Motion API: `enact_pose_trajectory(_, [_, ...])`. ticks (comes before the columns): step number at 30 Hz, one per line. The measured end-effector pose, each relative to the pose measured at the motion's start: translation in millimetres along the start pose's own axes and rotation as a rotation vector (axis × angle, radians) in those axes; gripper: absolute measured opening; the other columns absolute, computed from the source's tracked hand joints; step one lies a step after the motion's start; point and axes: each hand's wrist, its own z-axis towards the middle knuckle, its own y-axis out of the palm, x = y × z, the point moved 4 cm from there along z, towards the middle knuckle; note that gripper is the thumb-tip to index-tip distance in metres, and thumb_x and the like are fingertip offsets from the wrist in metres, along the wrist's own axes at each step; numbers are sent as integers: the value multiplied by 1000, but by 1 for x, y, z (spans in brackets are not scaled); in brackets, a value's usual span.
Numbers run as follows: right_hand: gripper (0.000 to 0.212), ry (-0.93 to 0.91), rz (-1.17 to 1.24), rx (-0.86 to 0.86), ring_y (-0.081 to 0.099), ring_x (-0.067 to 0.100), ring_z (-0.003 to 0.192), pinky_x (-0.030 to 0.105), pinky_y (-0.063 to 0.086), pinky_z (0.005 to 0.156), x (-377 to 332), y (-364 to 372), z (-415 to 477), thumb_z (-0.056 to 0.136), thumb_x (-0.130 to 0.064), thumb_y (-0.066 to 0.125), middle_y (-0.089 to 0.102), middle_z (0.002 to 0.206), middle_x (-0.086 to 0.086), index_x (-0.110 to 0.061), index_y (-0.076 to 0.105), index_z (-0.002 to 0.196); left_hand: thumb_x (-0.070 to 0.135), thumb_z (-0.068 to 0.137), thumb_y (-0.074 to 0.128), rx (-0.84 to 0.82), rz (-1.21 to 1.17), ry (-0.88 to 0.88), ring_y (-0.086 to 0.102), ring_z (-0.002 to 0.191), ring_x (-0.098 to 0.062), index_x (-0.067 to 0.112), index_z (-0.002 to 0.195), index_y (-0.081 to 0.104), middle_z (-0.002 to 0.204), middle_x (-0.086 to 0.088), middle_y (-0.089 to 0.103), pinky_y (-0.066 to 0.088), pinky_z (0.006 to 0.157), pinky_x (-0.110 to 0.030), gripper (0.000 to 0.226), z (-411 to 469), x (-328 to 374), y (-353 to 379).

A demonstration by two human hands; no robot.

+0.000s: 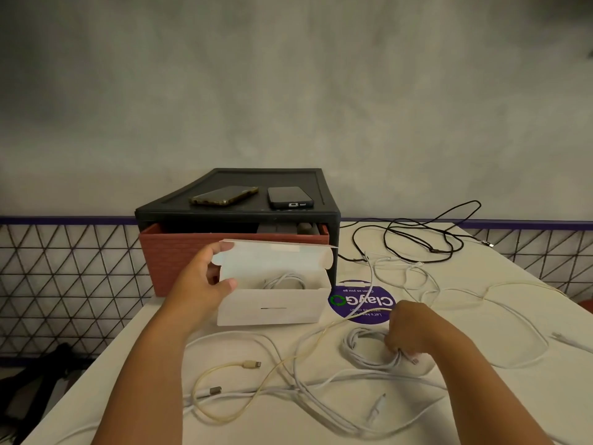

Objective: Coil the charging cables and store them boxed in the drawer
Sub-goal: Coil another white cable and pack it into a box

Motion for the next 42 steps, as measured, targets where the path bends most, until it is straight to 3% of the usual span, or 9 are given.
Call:
enact_pose_trajectory(6, [14, 4, 293, 160, 48, 11, 58, 19, 35, 48, 3, -21, -12, 77, -22, 63, 52, 63, -3, -12, 54, 75, 10, 84, 66, -40, 132, 133, 50, 116, -20, 53, 123, 42, 128, 4, 48, 48, 94, -46, 63, -7, 32, 8])
enact_pose_trajectory(10, [12, -64, 434, 302, 49, 12, 56, 19, 35, 47, 2, -40, -23, 74, -16, 65, 55, 59, -2, -11, 56, 67, 12, 84, 67, -82, 154, 194, 47, 121, -22, 61, 113, 40, 133, 4, 47, 46, 97, -50, 63, -13, 49, 14])
enact_pose_trajectory(14, [8, -144, 606, 413, 50, 9, 45, 21, 42, 49, -5, -61, -38, 68, -10, 64, 58, 48, -4, -12, 58, 65, 12, 84, 67, -68, 175, 236, 42, 121, -12, 53, 124, 39, 130, 10, 43, 41, 101, -39, 64, -16, 58, 16])
enact_pose_trajectory(20, [13, -383, 893, 466, 49, 8, 41, 23, 40, 47, -28, -98, -78, 77, -2, 65, 61, 56, 4, -14, 66, 73, 13, 84, 67, -80, 184, 232, 44, 112, -10, 47, 131, 40, 124, 12, 43, 41, 93, -30, 64, -19, 62, 18])
enact_pose_trajectory(24, [14, -470, 847, 600, 50, 8, 44, 23, 43, 50, -46, -109, -96, 77, -11, 70, 59, 57, -4, -23, 64, 71, 18, 83, 69, -133, 171, 226, 57, 102, -27, 55, 118, 42, 114, -11, 58, 50, 90, -38, 58, -18, 62, 22])
enact_pose_trajectory(28, [17, -524, 591, 775, 53, 3, 53, 11, 37, 51, -65, -107, -103, 79, -20, 68, 59, 65, -12, -32, 58, 73, 19, 82, 70, -208, 104, 215, 60, 104, -16, 59, 106, 45, 112, -3, 63, 49, 94, -40, 53, -20, 66, 27])
enact_pose_trajectory(31, [9, -591, 374, 869, 45, 6, 54, 13, 33, 52, -78, -100, -104, 79, -15, 68, 54, 69, -11, -22, 64, 81, 21, 81, 70, -253, 81, 204, 61, 105, -15, 61, 106, 46, 109, -8, 65, 49, 92, -35, 53, -22, 67, 30])
enact_pose_trajectory(38, [25, -522, 286, 657, 49, 8, 80, 22, 43, 73, -83, -91, -94, 93, -26, 54, 62, 101, -8, -28, 53, 118, 17, 76, 74, -345, -7, 229, 63, 106, -18, 64, 106, 51, 112, -8, 66, 49, 95, -41, 60, -26, 70, 33])
enact_pose_trajectory(42, [13, -494, 254, 552, 54, 16, 82, 27, 49, 71, -85, -87, -94, 93, -25, 54, 62, 98, -3, -26, 42, 98, 2, 73, 75, -414, 15, 243, 66, 100, -12, 54, 115, 49, 107, -2, 68, 52, 84, -28, 71, -30, 71, 39])
